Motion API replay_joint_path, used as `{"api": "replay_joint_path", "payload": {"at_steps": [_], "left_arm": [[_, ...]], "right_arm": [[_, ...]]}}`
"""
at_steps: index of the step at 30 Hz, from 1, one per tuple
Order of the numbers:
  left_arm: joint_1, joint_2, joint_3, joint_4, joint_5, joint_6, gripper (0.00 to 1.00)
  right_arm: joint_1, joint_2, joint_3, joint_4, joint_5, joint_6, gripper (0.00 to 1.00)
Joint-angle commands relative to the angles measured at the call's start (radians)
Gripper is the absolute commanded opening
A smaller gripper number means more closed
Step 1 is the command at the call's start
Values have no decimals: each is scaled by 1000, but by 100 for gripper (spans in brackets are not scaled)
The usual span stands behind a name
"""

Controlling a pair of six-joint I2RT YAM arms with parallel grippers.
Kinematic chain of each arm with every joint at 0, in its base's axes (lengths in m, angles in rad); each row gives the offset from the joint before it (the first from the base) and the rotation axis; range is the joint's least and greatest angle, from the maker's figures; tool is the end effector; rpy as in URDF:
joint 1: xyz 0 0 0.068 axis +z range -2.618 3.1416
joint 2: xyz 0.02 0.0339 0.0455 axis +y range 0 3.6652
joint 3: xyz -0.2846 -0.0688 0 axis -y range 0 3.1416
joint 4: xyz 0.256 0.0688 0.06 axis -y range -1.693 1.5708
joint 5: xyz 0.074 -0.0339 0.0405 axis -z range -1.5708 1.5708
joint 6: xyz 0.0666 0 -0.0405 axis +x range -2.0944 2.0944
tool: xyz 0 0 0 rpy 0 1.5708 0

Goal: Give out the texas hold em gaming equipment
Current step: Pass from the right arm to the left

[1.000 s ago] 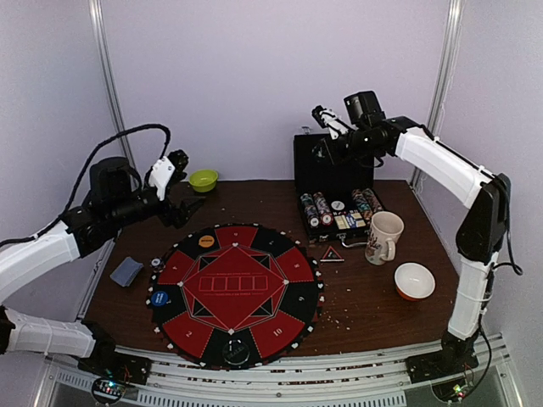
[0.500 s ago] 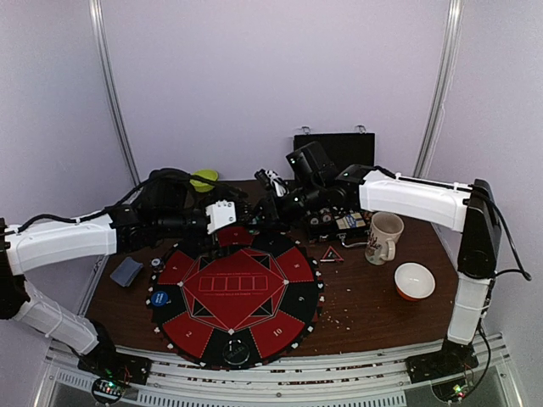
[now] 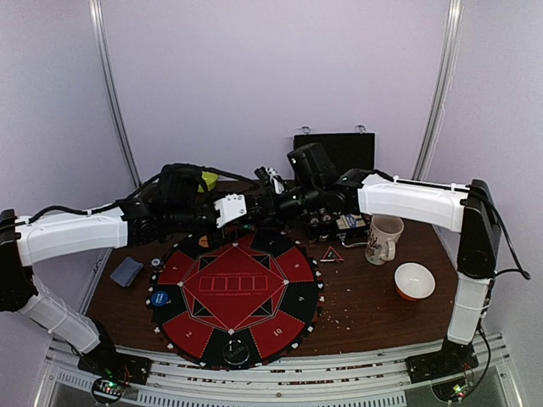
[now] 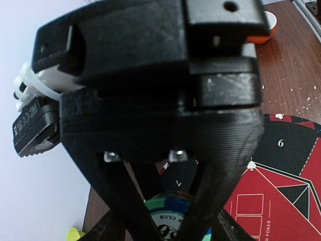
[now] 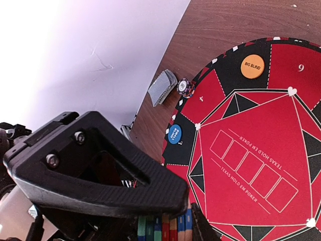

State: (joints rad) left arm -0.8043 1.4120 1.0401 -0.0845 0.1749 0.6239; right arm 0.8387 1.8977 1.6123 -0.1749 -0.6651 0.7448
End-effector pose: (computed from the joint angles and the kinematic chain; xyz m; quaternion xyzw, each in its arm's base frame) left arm 0.2418 -0.2678 0.2959 0.5886 0.6087 -0.1213 0.5180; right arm 0.2951 0.3898 0.3124 -0.2096 0.7943 0.5495 0.1527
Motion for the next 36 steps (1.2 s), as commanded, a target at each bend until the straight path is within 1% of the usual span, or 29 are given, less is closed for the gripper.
{"api": "replay_joint_path", "payload": {"at_steps": [1, 2, 4, 5, 6, 9, 10, 11, 12, 14, 15, 16, 17, 18, 20, 21, 24, 25, 27, 28, 30, 31, 36], "left_arm": [[-4, 20, 27, 24, -55, -18, 55], [-4, 23, 30, 25, -66, -17, 53], [-4, 23, 32, 27, -72, -16, 44], [-4, 21, 31, 30, -72, -18, 42], [-4, 20, 30, 35, -72, -18, 42], [-5, 16, 26, 41, -53, -23, 42], [-5, 15, 26, 43, -47, -29, 45], [-4, 15, 27, 45, -37, -35, 51], [-4, 15, 28, 47, -32, -38, 52], [-4, 15, 26, 51, -30, -45, 52], [-4, 15, 26, 53, -33, -49, 49], [-4, 15, 26, 55, -33, -51, 43], [-4, 13, 26, 58, -33, -54, 35], [-4, 11, 26, 60, -29, -58, 22], [-4, 7, 23, 61, -17, -64, 5], [-5, 5, 22, 61, -11, -67, 0], [-4, 1, 18, 54, -6, -85, 0], [-5, 3, 18, 48, -14, -97, 0], [-4, 10, 27, 23, -43, -127, 0], [-4, 14, 29, 7, -58, -141, 0], [-5, 20, 21, -25, -76, -152, 0], [-4, 21, 17, -35, -82, -157, 0], [4, 44, 18, -90, -110, -193, 0]], "right_arm": [[7, 9, 18, 46, -26, 17, 0], [7, 9, 18, 46, -26, 16, 0], [7, 9, 20, 46, -25, 16, 0], [7, 12, 20, 45, -24, 16, 0], [7, 13, 22, 43, -26, 16, 0], [7, 18, 27, 40, -27, 13, 0], [7, 20, 29, 40, -26, 13, 0], [7, 23, 32, 39, -28, 12, 0], [7, 25, 37, 37, -28, 12, 0], [7, 30, 48, 32, -28, 8, 0], [8, 30, 53, 32, -30, 7, 0], [7, 33, 56, 30, -30, 5, 0], [7, 34, 59, 27, -31, 4, 0], [7, 36, 60, 24, -30, 2, 0], [7, 37, 60, 20, -32, -1, 0], [7, 36, 59, 20, -31, -3, 0], [6, 34, 53, 18, -21, -14, 0], [6, 37, 57, 7, -15, -21, 2], [2, 40, 61, -7, -3, -34, 17], [-1, 39, 58, -6, -2, -33, 28], [-3, 38, 50, 6, 2, -31, 43], [-5, 40, 49, 11, 2, -32, 47], [-20, 50, 55, 17, 7, -40, 56]]}}
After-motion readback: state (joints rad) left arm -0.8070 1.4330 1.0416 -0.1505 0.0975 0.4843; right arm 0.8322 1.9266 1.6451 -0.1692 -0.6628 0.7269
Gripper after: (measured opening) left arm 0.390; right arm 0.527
